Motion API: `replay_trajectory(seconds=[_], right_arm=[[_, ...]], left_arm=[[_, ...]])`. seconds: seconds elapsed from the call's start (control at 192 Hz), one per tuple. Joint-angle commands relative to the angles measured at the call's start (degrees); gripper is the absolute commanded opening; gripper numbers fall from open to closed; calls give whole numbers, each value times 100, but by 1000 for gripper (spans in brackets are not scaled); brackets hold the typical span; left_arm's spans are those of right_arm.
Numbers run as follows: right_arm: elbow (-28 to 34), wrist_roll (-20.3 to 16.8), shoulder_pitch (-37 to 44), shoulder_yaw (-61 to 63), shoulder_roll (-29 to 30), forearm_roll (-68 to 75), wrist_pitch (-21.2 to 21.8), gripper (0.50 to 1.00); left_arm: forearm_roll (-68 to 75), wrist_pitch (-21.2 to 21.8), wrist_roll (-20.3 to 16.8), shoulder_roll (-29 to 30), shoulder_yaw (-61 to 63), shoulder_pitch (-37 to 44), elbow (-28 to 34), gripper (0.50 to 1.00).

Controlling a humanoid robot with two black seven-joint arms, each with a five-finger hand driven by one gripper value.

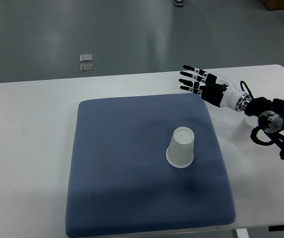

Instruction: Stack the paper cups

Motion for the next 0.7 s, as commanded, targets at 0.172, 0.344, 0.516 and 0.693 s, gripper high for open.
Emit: replay_trajectory(seconds=[0.172, 0.344, 0.516, 0.693], right_arm=[[10, 9, -4, -11, 6, -18, -60, 924], [10, 26, 5, 7, -90, -62, -227, 924], [2, 44, 5, 7, -214, -71, -201, 924], [10, 53, 84, -11, -380, -98, -122, 924]], left_arm=[[-8, 26, -9, 0, -4, 17, -6, 1000], [-8, 17, -9, 0, 22, 8, 11, 1000], [-8, 17, -9, 0, 13, 8, 3, 1000], [-8, 26, -9, 0, 13, 8, 3, 1000]])
